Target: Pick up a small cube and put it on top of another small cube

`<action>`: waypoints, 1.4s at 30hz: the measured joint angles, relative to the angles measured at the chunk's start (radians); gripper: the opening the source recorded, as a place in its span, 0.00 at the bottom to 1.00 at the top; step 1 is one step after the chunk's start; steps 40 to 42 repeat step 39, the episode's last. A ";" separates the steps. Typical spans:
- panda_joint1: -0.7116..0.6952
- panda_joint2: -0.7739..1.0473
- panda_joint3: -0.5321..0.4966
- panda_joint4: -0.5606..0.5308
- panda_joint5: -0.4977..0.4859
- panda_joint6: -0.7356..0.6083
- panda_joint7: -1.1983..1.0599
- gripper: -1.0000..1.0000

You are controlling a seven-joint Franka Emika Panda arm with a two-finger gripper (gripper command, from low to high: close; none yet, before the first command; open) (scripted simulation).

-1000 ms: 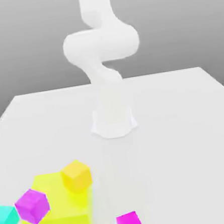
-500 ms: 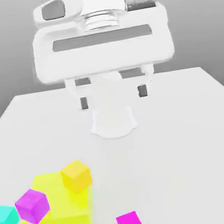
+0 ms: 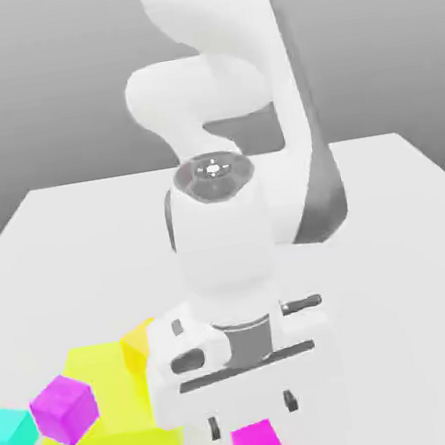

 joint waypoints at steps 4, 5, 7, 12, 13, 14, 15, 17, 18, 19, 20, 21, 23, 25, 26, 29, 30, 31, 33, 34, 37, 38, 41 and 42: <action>-0.007 0.058 0.009 0.011 0.006 0.046 -0.004 0.00; -0.007 0.058 0.009 0.011 0.006 0.046 -0.004 0.00; -0.007 0.058 0.009 0.011 0.005 0.045 -0.003 0.00; 0.000 -0.032 -0.001 -0.007 -0.009 -0.026 0.007 0.00; 0.002 -0.066 -0.005 -0.014 -0.013 -0.054 0.010 0.00; 0.003 -0.102 -0.009 -0.023 -0.017 -0.080 0.013 0.00; -0.002 -0.138 -0.017 -0.037 -0.020 -0.102 0.016 0.00; -0.017 -0.209 -0.035 -0.069 -0.029 -0.141 0.022 0.00; -0.024 -0.245 -0.046 -0.085 -0.034 -0.161 0.026 0.00; -0.035 -0.281 -0.056 -0.102 -0.040 -0.180 0.031 0.00; -0.054 -0.317 -0.065 -0.119 -0.047 -0.198 0.037 0.00; -0.068 -0.353 -0.070 -0.136 -0.055 -0.217 0.043 0.00; -0.092 -0.424 -0.089 -0.170 -0.072 -0.254 0.055 0.00; -0.113 -0.496 -0.099 -0.204 -0.088 -0.291 0.068 0.00; -0.124 -0.532 -0.104 -0.221 -0.097 -0.310 0.074 0.00; -0.165 -0.639 -0.119 -0.273 -0.122 -0.364 0.093 0.00; -0.180 -0.674 -0.122 -0.290 -0.130 -0.382 0.099 0.00; -0.187 -0.679 -0.126 -0.303 -0.132 -0.374 0.100 0.00; -0.189 -0.639 -0.132 -0.323 -0.127 -0.315 0.096 0.00; -0.188 -0.609 -0.135 -0.331 -0.123 -0.276 0.093 0.00; -0.186 -0.547 -0.139 -0.346 -0.114 -0.199 0.086 1.00; -0.186 -0.547 -0.139 -0.346 -0.114 -0.199 0.086 1.00; -0.186 -0.547 -0.139 -0.346 -0.114 -0.199 0.086 1.00; -0.186 -0.547 -0.139 -0.346 -0.114 -0.199 0.086 1.00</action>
